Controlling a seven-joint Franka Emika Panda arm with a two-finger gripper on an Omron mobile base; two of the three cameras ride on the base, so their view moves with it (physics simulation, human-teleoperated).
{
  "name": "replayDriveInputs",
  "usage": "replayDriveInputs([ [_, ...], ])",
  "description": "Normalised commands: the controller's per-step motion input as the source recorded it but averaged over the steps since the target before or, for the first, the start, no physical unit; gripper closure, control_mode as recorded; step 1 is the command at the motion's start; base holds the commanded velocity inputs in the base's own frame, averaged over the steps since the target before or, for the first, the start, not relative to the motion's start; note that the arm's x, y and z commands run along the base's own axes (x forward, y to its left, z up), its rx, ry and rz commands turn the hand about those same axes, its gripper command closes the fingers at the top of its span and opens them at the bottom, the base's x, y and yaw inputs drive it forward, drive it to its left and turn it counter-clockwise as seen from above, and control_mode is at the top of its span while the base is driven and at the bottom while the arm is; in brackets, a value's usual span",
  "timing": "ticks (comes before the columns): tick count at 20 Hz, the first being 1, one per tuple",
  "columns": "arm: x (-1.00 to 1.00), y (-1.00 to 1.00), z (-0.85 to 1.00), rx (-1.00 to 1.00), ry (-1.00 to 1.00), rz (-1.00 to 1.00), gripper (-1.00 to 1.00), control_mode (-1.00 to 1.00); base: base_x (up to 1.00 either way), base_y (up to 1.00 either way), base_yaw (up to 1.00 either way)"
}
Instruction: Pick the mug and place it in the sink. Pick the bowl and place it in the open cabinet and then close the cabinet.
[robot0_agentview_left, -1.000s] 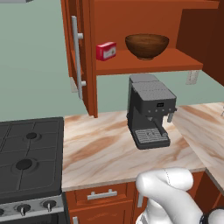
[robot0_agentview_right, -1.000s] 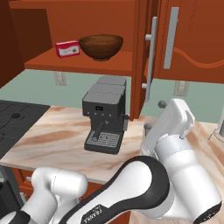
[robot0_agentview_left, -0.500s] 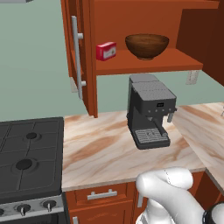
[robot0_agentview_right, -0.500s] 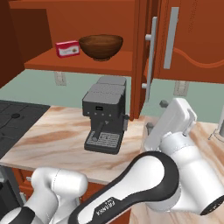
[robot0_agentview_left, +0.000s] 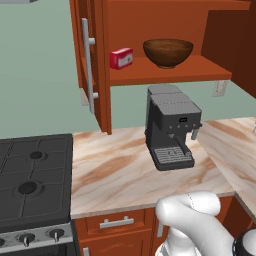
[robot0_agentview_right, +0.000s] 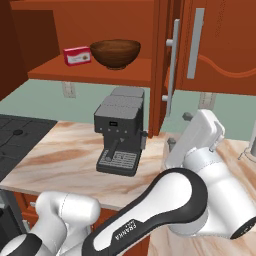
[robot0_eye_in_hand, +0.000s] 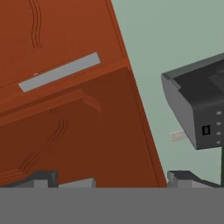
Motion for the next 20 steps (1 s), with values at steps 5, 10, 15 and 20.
replayDriveInputs([
  [5,0.0,0.0,0.0,0.0,-0.01,0.0,-1.0,-1.0,0.0,0.0,0.0],
  [10,0.0,0.07,0.0,0.0,-0.03,0.0,-1.0,-1.0,0.0,0.0,0.0],
  [15,0.15,0.19,0.0,-0.02,0.0,0.0,-1.0,-1.0,0.0,0.0,0.0],
  [20,0.35,0.07,0.0,-0.02,0.0,0.0,-1.0,-1.0,0.0,0.0,0.0],
])
